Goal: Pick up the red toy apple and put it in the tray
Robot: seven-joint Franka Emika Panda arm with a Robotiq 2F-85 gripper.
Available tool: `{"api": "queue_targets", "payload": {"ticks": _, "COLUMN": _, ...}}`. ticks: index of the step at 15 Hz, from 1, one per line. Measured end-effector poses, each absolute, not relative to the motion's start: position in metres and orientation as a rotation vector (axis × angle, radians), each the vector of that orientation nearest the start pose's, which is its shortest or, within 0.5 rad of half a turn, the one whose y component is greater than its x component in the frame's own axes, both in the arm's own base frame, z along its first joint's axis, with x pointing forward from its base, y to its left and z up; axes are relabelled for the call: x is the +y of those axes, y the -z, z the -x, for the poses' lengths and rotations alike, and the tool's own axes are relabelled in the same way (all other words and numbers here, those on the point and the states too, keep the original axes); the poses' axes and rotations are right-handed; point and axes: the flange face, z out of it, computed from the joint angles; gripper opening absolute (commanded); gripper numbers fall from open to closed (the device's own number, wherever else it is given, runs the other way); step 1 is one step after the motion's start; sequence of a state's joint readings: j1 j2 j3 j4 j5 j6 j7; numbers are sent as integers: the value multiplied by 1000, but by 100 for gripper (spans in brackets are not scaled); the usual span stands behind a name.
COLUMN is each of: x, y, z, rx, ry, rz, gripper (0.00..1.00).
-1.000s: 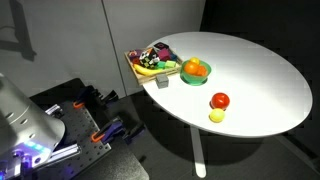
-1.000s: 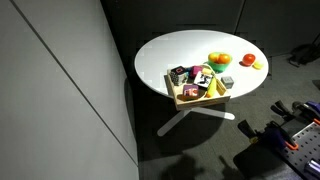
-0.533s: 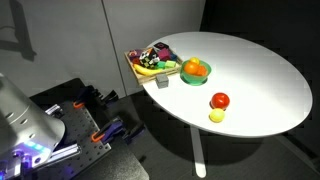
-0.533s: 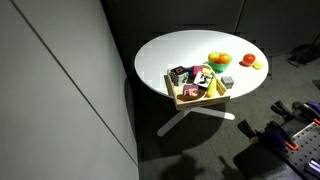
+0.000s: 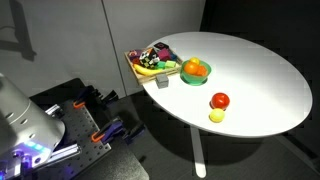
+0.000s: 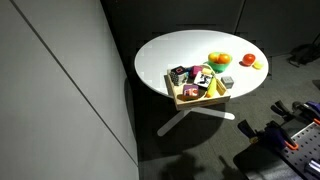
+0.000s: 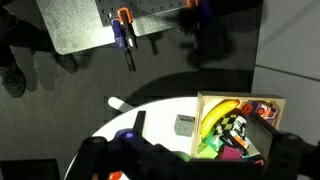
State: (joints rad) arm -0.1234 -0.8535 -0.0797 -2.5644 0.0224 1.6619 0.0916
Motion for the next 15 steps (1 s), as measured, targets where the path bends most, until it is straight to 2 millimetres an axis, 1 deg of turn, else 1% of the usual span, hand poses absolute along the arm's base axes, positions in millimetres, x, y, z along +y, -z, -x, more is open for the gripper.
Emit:
{"api": "queue_targets", "payload": {"ticks": 3, "x": -65, "y": -512, "z": -294, "rx": 434, "ry": -76, "rz": 3027, "gripper": 100}}
{"api": "queue_targets", "payload": {"ticks": 7, "x": -77, "y": -499, "z": -310, "rx": 483, "ry": -59, "rz": 3022, "gripper": 100}}
{"api": "queue_targets", "payload": {"ticks": 11, "x": -90, "y": -484, "z": -330, "rx": 527, "ry": -10, "rz": 3016, "gripper": 100}}
{"api": "queue_targets", "payload": {"ticks": 15, "x": -104, "y": -463, "z": -351, "rx": 566, "ry": 33, "rz": 3007, "gripper": 100}}
